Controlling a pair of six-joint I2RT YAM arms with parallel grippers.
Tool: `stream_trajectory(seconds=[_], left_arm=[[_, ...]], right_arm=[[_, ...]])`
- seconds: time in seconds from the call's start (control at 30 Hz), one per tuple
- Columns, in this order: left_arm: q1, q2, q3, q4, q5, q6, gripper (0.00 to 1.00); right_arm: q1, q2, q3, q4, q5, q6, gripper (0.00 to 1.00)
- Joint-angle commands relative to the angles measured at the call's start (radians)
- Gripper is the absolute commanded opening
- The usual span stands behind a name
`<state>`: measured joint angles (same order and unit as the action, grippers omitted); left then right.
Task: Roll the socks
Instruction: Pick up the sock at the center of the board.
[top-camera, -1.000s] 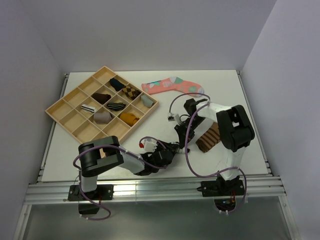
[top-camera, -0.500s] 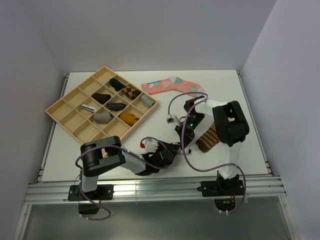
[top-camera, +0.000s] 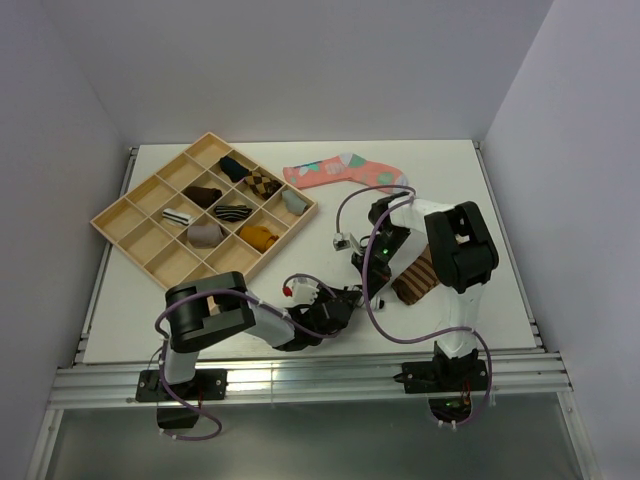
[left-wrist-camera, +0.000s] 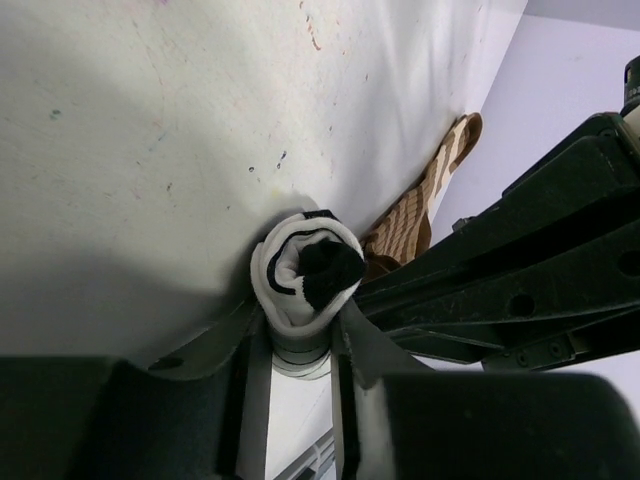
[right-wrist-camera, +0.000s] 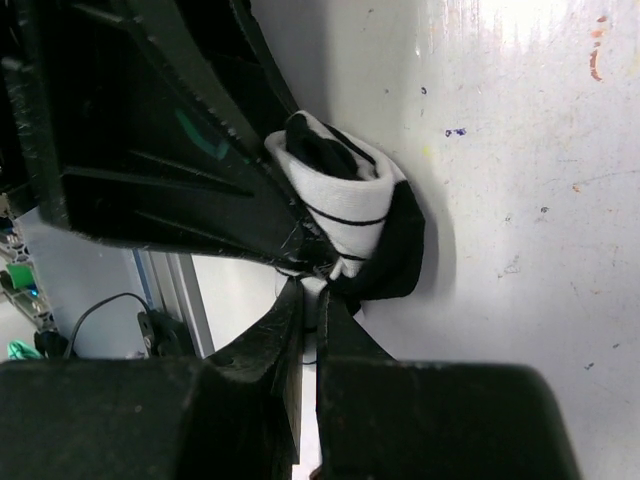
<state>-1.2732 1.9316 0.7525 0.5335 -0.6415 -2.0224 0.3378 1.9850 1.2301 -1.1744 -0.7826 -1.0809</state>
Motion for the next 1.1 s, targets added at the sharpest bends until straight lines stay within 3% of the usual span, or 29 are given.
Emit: stream_trajectory(seconds=[0.0,0.17,0.23,0.27,0.37,0.5,0.7,0.87,1.07], left_arm=[[0.031,0.089,0.008,-0.197,-0.012,-0.05,0.22],[0.046,0.106,0.008,-0.182,0.025,-0.035,0.0],[0.046,0.104,0.002,-0.167,0.025,-0.022,0.0],[0.046,0.106,0.005,-0.173,0.028,-0.018,0.0],[0.048,0.096,-0.001,-0.187,0.026,0.011,0.0],[0.052,0.086,-0.038,-0.15,0.036,0.037,0.0],[0.061,0.041,-0.1,-0.066,0.026,0.125,0.0],[0.072,-0.032,-0.081,-0.058,0.011,0.336,0.0],[0.126,-0.25,-0.12,-0.039,0.049,0.534,0.0]], right_arm=[[0.038,0.005,-0.027,-0.265,-0.106,-0.034,0.0],[0.041,-0.032,-0.04,-0.257,-0.096,-0.027,0.04],[0.041,-0.061,-0.049,-0.222,-0.092,0.007,0.11],[0.04,-0.089,-0.061,-0.205,-0.086,0.022,0.21],[0.035,-0.161,-0.084,-0.107,-0.044,0.125,0.37],[0.007,-0.289,-0.124,0.109,0.057,0.306,0.49],[-0.06,-0.455,-0.133,0.261,0.159,0.501,0.51],[-0.108,-0.604,-0.15,0.416,0.249,0.591,0.51],[-0.118,-0.722,-0.126,0.501,0.37,0.661,0.56]])
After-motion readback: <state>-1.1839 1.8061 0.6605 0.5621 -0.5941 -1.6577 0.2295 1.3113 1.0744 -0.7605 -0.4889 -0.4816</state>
